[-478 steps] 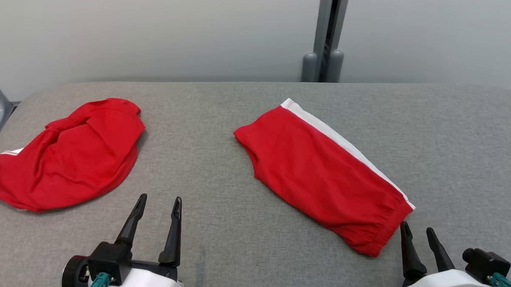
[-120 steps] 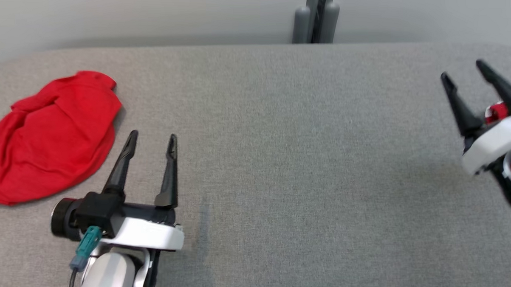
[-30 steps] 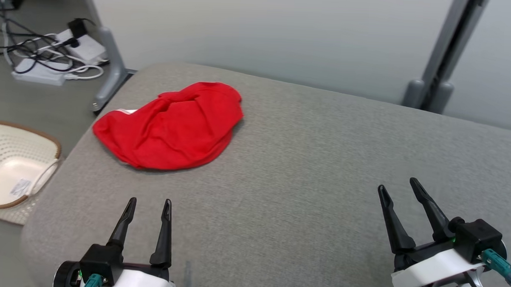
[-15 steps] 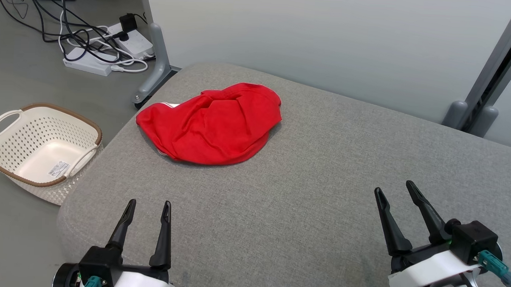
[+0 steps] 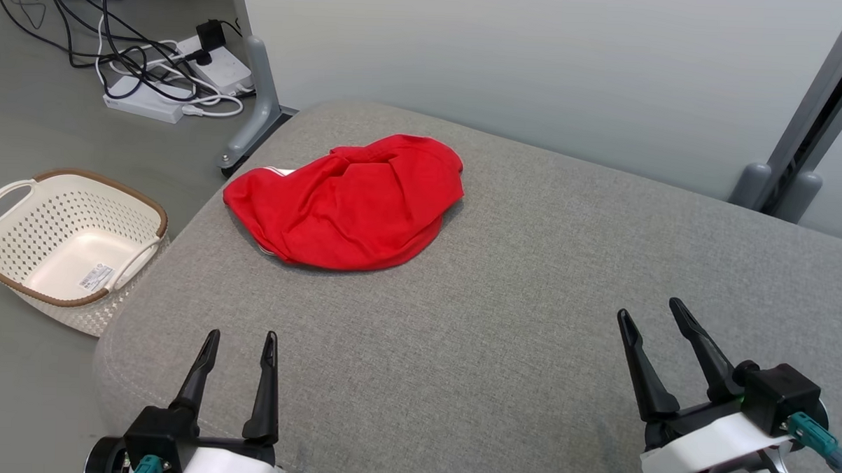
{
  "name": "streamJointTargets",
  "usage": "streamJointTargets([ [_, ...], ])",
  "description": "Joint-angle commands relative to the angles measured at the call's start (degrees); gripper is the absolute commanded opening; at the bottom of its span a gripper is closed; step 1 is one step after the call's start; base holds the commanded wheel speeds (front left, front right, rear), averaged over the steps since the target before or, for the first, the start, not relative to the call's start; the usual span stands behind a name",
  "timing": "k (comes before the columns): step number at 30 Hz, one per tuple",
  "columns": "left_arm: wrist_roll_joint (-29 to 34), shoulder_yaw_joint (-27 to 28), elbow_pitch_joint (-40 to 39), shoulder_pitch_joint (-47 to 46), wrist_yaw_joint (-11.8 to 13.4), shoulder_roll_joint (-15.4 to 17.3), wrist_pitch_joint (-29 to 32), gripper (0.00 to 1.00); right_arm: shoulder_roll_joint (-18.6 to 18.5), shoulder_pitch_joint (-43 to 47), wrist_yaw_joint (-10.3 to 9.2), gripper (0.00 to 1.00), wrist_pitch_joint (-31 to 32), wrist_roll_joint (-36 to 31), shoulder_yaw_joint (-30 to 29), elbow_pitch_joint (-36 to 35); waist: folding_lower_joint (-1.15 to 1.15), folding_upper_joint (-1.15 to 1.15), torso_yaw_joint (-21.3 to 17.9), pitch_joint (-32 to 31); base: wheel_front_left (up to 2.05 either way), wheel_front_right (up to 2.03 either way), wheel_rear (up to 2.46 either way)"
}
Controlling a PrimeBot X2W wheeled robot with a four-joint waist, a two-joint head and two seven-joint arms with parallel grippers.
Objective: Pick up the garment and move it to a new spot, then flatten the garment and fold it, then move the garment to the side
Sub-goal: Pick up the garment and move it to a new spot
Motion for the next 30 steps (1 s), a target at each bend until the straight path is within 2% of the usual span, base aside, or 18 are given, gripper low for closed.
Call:
streamJointTargets([
  [1, -0.2, 0.2, 0.1, 0.1, 0.1, 0.2, 0.0, 1.0, -0.5, -0.2, -0.02, 1.0, -0.1, -0.1, -0.1, -0.2, 0.0, 0.0, -0.2, 0.4, 0.0, 0.0, 0.0],
  [3, -0.5, 0.2, 0.0, -0.5, 0.1, 0.2, 0.0, 1.0, -1.1, -0.9, -0.02, 1.0, -0.1, -0.8, 0.4, -0.5, 0.0, 0.0, -0.5, 1.5, 0.0, 0.0, 0.0],
  [11, -0.1, 1.0, 0.0, -6.8, -4.0, 0.2, 0.0, 1.0, -4.6, -5.3, -0.02, 1.0, -0.1, -3.1, 0.5, -3.0, 0.0, 0.0, -2.7, 9.5, 0.0, 0.0, 0.0],
  [15, 1.7, 1.5, 5.1, -13.4, -7.2, 1.3, 0.0, 1.0, -5.9, -8.1, -0.02, 1.0, -0.1, -3.9, 0.6, -4.6, 0.0, 0.0, -4.2, 14.2, 0.0, 0.0, 0.0],
  [19, 1.1, 0.9, 14.0, -22.1, -8.9, 3.9, 0.4, 1.0, -7.0, -10.9, -0.02, 1.0, -0.1, -4.5, 1.7, -5.8, 0.0, 0.0, -6.0, 18.8, 0.0, 0.0, 0.0],
  [25, -2.7, -0.7, 25.8, -37.2, -9.9, 8.3, 8.3, 1.0, -8.6, -14.7, -0.02, 1.0, -0.1, -5.7, 3.7, -7.2, 0.0, 0.0, -9.2, 24.0, 0.0, 0.0, 0.0],
  [27, -5.0, -2.4, 30.9, -43.2, -9.9, 10.5, 14.3, 1.0, -9.1, -15.9, -0.02, 1.0, -0.1, -5.8, 4.2, -8.1, 0.0, 0.0, -11.0, 26.2, 0.0, 0.0, 0.0],
  [30, -6.1, -4.2, 33.3, -46.7, -9.9, 12.0, 17.6, 1.0, -9.3, -16.6, -0.02, 1.0, -0.1, -6.1, 4.3, -8.6, 0.0, 0.0, -12.1, 27.4, 0.0, 0.0, 0.0],
])
